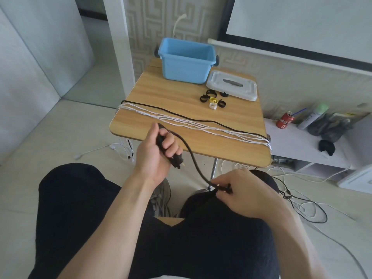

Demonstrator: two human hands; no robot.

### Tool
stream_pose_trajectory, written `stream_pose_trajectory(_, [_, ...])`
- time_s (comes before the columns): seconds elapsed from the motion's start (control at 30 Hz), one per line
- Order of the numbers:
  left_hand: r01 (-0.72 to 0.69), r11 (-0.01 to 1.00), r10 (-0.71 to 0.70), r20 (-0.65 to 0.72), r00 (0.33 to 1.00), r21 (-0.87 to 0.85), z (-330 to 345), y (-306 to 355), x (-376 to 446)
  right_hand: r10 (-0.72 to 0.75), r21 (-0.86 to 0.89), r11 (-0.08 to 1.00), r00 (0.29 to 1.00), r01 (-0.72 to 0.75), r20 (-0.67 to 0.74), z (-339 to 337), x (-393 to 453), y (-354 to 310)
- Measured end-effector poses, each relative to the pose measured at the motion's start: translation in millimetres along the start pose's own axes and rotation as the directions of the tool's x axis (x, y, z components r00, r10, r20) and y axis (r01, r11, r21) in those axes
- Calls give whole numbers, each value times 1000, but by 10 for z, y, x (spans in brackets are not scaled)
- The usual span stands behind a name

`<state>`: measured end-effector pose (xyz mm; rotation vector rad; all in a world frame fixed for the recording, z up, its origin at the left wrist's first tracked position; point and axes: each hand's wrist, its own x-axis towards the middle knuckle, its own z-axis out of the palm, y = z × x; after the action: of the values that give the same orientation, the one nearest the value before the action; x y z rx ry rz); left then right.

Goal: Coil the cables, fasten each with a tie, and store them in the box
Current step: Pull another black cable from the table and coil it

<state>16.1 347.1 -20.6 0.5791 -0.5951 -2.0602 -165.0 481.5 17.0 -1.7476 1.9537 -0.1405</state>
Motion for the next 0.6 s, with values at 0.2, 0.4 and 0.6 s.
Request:
stream_pose_trajectory(0.2, [-55, 768, -42, 135, 990, 639, 248, -257, -139, -162, 16, 987, 977, 161, 138, -18, 5, -252])
stream_pose_trajectory(0.4, [-21, 414, -360, 185, 914, 910, 293, -330, -216, -190, 177, 962, 975, 208, -117, -133, -26, -292])
stream_pose_trajectory(0.6, [182, 550, -652, 283, 704, 815, 209, -186, -230, -65, 352, 914, 927, 204, -370, -210, -15, -160])
